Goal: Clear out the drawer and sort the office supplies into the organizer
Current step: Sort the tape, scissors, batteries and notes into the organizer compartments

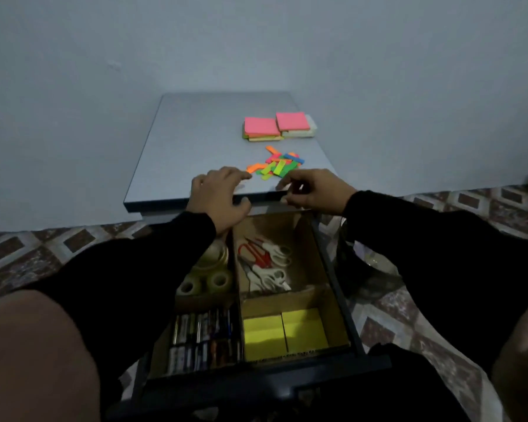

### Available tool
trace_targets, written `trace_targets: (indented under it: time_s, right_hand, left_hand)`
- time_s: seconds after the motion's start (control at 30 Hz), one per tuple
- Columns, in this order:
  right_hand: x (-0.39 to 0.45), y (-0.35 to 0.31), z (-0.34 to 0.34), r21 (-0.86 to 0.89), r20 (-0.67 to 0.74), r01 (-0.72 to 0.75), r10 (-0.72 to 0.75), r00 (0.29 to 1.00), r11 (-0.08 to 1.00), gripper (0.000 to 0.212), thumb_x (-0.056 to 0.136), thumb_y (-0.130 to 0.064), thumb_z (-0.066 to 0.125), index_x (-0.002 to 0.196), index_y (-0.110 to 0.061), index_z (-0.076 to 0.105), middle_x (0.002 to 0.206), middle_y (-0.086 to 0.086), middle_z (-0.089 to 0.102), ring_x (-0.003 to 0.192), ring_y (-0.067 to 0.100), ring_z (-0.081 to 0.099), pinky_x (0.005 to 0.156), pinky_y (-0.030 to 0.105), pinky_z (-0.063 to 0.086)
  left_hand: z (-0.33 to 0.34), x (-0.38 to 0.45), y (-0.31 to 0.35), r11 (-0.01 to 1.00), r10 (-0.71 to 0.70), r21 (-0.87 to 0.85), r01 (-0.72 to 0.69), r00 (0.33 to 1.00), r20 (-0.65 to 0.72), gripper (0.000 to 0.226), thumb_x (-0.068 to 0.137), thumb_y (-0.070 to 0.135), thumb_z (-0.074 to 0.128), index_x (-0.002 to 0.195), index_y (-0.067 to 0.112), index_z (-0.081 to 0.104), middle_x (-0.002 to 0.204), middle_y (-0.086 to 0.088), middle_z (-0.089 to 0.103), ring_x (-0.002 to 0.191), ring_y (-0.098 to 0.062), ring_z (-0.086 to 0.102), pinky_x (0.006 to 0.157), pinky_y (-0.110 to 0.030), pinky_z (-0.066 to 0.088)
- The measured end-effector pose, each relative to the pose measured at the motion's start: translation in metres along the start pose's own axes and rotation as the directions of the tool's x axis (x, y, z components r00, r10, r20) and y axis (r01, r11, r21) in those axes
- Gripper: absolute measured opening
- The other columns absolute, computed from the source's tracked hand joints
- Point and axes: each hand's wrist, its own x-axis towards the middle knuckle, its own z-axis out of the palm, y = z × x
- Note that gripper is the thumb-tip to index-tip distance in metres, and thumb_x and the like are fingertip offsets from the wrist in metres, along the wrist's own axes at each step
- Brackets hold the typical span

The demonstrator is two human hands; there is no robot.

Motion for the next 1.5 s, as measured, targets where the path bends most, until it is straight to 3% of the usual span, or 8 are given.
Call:
trace_targets:
  time_s: [0.1,0.23,0.5,0.63,0.87,1.2,1.33,1.5]
  right_hand:
    - [0.032,0.007,-0.028,0.022,-0.065,-0.009,0.011,0.998,1.000,0.028,0.084,-0.022,0.068,0.110,-0.014,0.063,0.089,0.002,0.062,0.067,0.010,0.054,0.067,0.019,0.040]
    - [0.077,0.024,-0.059,0.012,-0.136,-0.031,0.032,0.990,0.999,0.030,0.083,-0.021,0.070,0.111,-0.015,0.062,0.092,0.002,0.064,0.077,0.016,0.057,0.061,0.014,0.040]
    - [0.161,0.067,-0.077,-0.044,-0.190,-0.088,0.078,0.979,0.995,0.038,0.081,-0.022,0.071,0.116,-0.016,0.059,0.111,0.005,0.062,0.084,0.016,0.055,0.073,0.021,0.037]
    - [0.195,0.092,-0.071,-0.077,-0.204,-0.165,0.147,0.968,0.983,0.046,0.081,-0.024,0.071,0.123,-0.014,0.053,0.119,0.008,0.058,0.101,0.023,0.056,0.084,0.027,0.039]
    - [0.228,0.110,-0.065,-0.067,-0.110,-0.273,0.264,0.958,0.960,0.087,0.074,-0.029,0.077,0.146,-0.020,0.027,0.144,0.008,0.042,0.127,0.025,0.044,0.103,0.031,0.034]
    - [0.236,0.107,-0.064,-0.265,-0.058,-0.298,0.293,0.954,0.917,0.080,0.081,-0.035,0.069,0.146,-0.012,0.027,0.147,0.012,0.034,0.133,0.028,0.036,0.107,0.033,0.030]
    - [0.233,0.099,-0.064,-0.212,-0.157,-0.339,0.310,0.938,0.917,0.081,0.072,-0.030,0.078,0.138,-0.011,0.035,0.139,0.014,0.030,0.123,0.035,0.043,0.102,0.041,0.039]
    - [0.230,0.099,-0.064,-0.080,-0.165,-0.478,0.461,0.872,0.875,0.093,0.067,-0.033,0.082,0.139,-0.006,0.029,0.142,0.018,0.031,0.127,0.035,0.040,0.103,0.041,0.037]
  left_hand:
    - [-0.011,0.042,-0.004,0.998,0.020,0.055,-0.019,1.000,-0.017,0.067,0.068,0.046,0.038,0.130,0.026,0.051,0.136,-0.001,0.050,0.124,-0.025,0.044,0.101,-0.035,0.026]
    - [-0.020,0.098,-0.011,0.997,0.018,0.077,-0.015,0.999,-0.031,0.069,0.068,0.049,0.036,0.132,0.027,0.049,0.138,0.000,0.047,0.126,-0.024,0.041,0.103,-0.036,0.022]
    - [-0.001,0.192,-0.039,0.993,-0.027,0.112,0.028,1.000,-0.010,0.056,0.088,0.046,0.052,0.139,0.026,0.040,0.145,-0.001,0.039,0.132,-0.024,0.036,0.106,-0.037,0.019]
    - [0.022,0.224,-0.055,0.991,-0.046,0.132,0.035,0.995,0.084,0.062,0.091,0.049,0.048,0.145,0.025,0.030,0.151,-0.001,0.032,0.137,-0.022,0.030,0.108,-0.039,0.019]
    - [0.052,0.246,-0.068,0.988,-0.089,0.143,0.058,0.972,0.219,0.066,0.093,0.052,0.042,0.149,0.024,0.018,0.152,-0.002,0.032,0.139,-0.024,0.028,0.112,-0.043,0.018]
    - [0.045,0.249,-0.074,0.997,-0.074,0.050,0.063,0.961,0.267,0.079,0.082,0.057,0.059,0.147,0.026,0.027,0.144,-0.003,0.045,0.127,-0.027,0.045,0.105,-0.036,0.036]
    - [0.037,0.246,-0.068,0.989,-0.126,-0.043,0.140,0.962,0.240,0.085,0.070,0.047,0.076,0.141,0.022,0.037,0.135,-0.008,0.045,0.124,-0.025,0.045,0.100,-0.036,0.039]
    - [0.034,0.240,-0.063,0.978,-0.176,-0.067,0.195,0.959,0.220,0.073,0.066,0.035,0.083,0.127,0.014,0.050,0.124,-0.012,0.049,0.114,-0.028,0.050,0.090,-0.034,0.042]
